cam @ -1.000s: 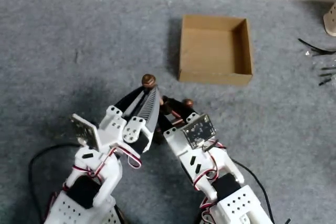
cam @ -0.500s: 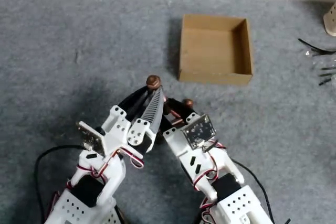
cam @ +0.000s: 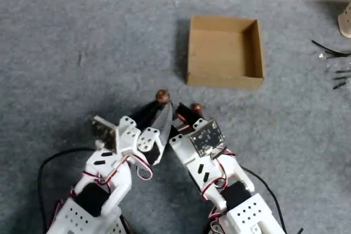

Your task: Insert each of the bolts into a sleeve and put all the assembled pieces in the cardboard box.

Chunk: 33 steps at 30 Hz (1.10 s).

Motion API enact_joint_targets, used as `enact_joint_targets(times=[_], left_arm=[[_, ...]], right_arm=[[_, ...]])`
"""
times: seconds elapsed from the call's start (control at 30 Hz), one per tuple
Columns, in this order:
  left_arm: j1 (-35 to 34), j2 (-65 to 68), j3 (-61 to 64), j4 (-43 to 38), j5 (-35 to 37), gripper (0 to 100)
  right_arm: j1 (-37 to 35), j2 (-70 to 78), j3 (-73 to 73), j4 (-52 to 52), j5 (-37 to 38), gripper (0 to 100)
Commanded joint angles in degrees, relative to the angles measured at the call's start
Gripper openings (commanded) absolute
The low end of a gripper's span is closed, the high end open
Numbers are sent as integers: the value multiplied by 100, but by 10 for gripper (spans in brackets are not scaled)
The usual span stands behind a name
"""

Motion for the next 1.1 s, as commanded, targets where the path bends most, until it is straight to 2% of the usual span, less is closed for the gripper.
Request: enact_joint_targets(times=[0.0,0.1,0.27,0.47,0.53,0.77,0.93,1.07], left_arm=[[154,-75,-523,677,334,6],[154,-75,-629,993,378,6],[154,-75,-602,1011,352,23],[154,-57,-479,1029,387,257],[127,-57,-479,1037,387,297],[40,-92,-567,1011,589,298],[-734,-92,-1596,1055,1266,298],[-1086,-92,-2035,1697,1556,298]], right_arm=[[75,-84,690,-31,35,5],[154,-84,690,-31,35,5],[171,-84,690,-31,35,5],[171,-84,690,-13,35,5],[180,-84,690,-13,35,5],[400,-84,681,-31,35,5],[523,-84,681,-31,26,5],[822,-84,673,-40,0,5]])
